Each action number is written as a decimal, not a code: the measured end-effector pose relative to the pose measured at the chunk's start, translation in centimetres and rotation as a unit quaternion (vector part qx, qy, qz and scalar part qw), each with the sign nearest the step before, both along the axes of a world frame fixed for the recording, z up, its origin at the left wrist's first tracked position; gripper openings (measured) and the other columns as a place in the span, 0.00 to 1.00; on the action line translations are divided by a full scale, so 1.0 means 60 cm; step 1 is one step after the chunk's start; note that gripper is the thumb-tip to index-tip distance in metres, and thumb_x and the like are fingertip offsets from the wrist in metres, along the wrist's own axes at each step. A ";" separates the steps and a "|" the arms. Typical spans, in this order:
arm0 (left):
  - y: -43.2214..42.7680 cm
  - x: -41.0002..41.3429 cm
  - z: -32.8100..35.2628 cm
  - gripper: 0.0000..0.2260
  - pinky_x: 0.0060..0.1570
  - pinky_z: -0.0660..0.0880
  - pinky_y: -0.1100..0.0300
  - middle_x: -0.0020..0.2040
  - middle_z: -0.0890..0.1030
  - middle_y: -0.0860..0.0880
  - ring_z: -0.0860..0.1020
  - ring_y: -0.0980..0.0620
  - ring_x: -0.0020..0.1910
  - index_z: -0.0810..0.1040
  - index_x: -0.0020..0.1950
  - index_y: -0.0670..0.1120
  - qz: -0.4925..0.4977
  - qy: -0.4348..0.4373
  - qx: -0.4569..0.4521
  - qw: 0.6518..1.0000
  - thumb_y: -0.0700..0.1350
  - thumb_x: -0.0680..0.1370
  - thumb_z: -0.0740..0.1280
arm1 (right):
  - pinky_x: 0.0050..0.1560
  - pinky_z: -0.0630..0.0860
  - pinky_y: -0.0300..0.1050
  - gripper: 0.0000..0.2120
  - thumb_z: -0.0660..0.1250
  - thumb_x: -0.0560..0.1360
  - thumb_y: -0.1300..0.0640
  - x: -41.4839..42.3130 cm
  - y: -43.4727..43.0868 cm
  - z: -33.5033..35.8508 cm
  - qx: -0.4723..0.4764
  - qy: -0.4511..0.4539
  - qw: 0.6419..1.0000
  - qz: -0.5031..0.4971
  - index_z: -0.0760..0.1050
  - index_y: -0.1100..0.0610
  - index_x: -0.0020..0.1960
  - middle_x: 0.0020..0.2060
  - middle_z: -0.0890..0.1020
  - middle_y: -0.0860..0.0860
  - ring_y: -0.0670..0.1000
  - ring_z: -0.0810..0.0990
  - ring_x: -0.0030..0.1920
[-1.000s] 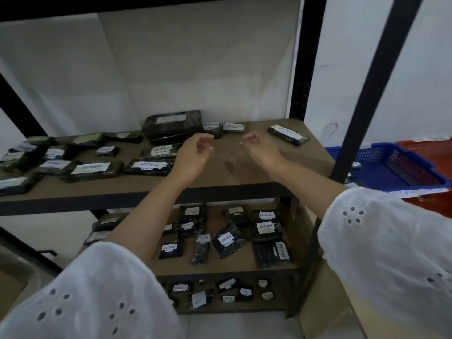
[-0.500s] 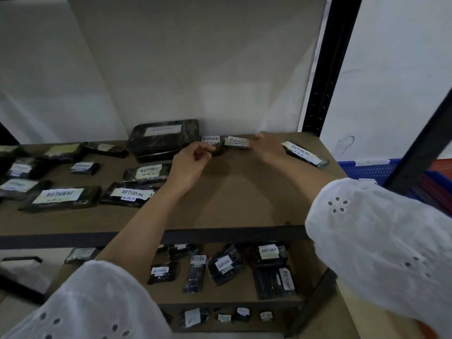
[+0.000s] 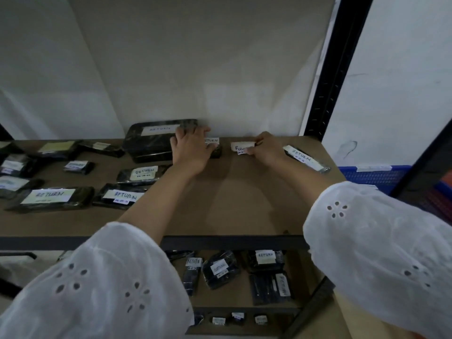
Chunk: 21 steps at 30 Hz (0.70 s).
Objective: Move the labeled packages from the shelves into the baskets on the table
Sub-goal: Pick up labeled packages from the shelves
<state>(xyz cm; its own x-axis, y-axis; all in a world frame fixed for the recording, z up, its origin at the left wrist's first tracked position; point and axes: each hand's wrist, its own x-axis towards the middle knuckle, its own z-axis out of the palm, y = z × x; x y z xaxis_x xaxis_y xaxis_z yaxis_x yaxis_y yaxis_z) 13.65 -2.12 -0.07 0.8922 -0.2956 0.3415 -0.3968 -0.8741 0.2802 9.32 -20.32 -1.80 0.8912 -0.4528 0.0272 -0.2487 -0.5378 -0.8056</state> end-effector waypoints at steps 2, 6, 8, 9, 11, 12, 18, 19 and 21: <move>-0.012 0.012 0.003 0.22 0.66 0.56 0.48 0.72 0.65 0.46 0.56 0.41 0.71 0.64 0.71 0.50 0.002 -0.001 0.073 0.997 0.55 0.79 0.60 | 0.48 0.75 0.46 0.18 0.73 0.71 0.59 -0.015 -0.003 0.000 0.075 -0.031 0.997 -0.019 0.71 0.61 0.58 0.52 0.79 0.58 0.54 0.79 0.43; -0.023 0.031 0.011 0.24 0.68 0.53 0.48 0.72 0.63 0.41 0.56 0.42 0.73 0.68 0.69 0.45 0.008 0.034 0.188 0.982 0.58 0.78 0.60 | 0.26 0.70 0.35 0.13 0.70 0.74 0.62 -0.048 -0.002 0.006 0.196 -0.057 0.979 -0.023 0.72 0.61 0.56 0.38 0.78 0.56 0.48 0.73 0.29; -0.024 0.033 0.011 0.24 0.70 0.49 0.47 0.73 0.63 0.40 0.53 0.44 0.74 0.69 0.67 0.45 -0.001 0.050 0.193 0.980 0.59 0.77 0.61 | 0.24 0.67 0.34 0.10 0.68 0.76 0.62 -0.062 -0.002 0.008 0.222 -0.060 0.973 -0.018 0.73 0.63 0.56 0.38 0.78 0.56 0.48 0.72 0.28; -0.025 0.033 0.011 0.24 0.71 0.47 0.46 0.73 0.63 0.40 0.51 0.44 0.75 0.69 0.67 0.45 -0.008 0.057 0.190 0.980 0.59 0.77 0.62 | 0.24 0.67 0.34 0.09 0.67 0.76 0.62 -0.068 -0.002 0.009 0.227 -0.061 0.972 -0.016 0.74 0.63 0.55 0.38 0.79 0.56 0.47 0.73 0.28; -0.025 0.028 0.012 0.25 0.71 0.44 0.44 0.72 0.64 0.40 0.51 0.43 0.75 0.68 0.67 0.47 -0.018 0.066 0.171 0.983 0.59 0.75 0.65 | 0.25 0.66 0.35 0.06 0.67 0.76 0.62 -0.077 0.000 0.012 0.238 -0.067 0.969 -0.013 0.74 0.61 0.53 0.36 0.79 0.54 0.47 0.73 0.28; -0.026 0.023 0.014 0.25 0.72 0.45 0.42 0.70 0.67 0.40 0.53 0.43 0.74 0.68 0.65 0.48 -0.024 0.063 0.156 0.985 0.59 0.74 0.67 | 0.25 0.67 0.35 0.05 0.67 0.76 0.62 -0.080 0.000 0.012 0.243 -0.070 0.967 -0.012 0.73 0.60 0.51 0.35 0.79 0.52 0.46 0.74 0.27; -0.015 -0.022 0.019 0.27 0.68 0.59 0.46 0.60 0.75 0.48 0.71 0.47 0.61 0.70 0.59 0.51 -0.077 0.039 0.008 0.996 0.55 0.65 0.76 | 0.23 0.66 0.35 0.06 0.67 0.76 0.61 -0.098 0.005 0.017 0.282 -0.080 0.956 -0.017 0.71 0.55 0.42 0.34 0.79 0.50 0.43 0.75 0.23; -0.009 -0.031 0.020 0.28 0.64 0.64 0.50 0.60 0.74 0.47 0.72 0.48 0.59 0.70 0.59 0.50 -0.091 0.055 -0.060 0.993 0.52 0.64 0.77 | 0.24 0.66 0.35 0.07 0.66 0.76 0.61 -0.103 0.009 0.019 0.293 -0.081 0.952 -0.018 0.71 0.55 0.41 0.33 0.79 0.51 0.44 0.75 0.23; 0.005 -0.053 0.021 0.29 0.56 0.69 0.58 0.58 0.72 0.46 0.73 0.50 0.53 0.71 0.58 0.48 -0.117 0.075 -0.162 0.977 0.47 0.63 0.79 | 0.27 0.66 0.37 0.07 0.66 0.76 0.60 -0.114 0.019 0.022 0.316 -0.085 0.945 -0.019 0.71 0.54 0.40 0.33 0.80 0.51 0.45 0.75 0.24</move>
<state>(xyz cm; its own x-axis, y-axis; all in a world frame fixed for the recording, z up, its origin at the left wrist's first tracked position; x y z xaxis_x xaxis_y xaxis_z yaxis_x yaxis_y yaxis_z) 10.45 -1.80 1.21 0.8608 -0.3952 0.3207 -0.5076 -0.6207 0.5976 2.48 -19.16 -0.46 0.8814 -0.4573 -0.1186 -0.0964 0.0715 -0.9928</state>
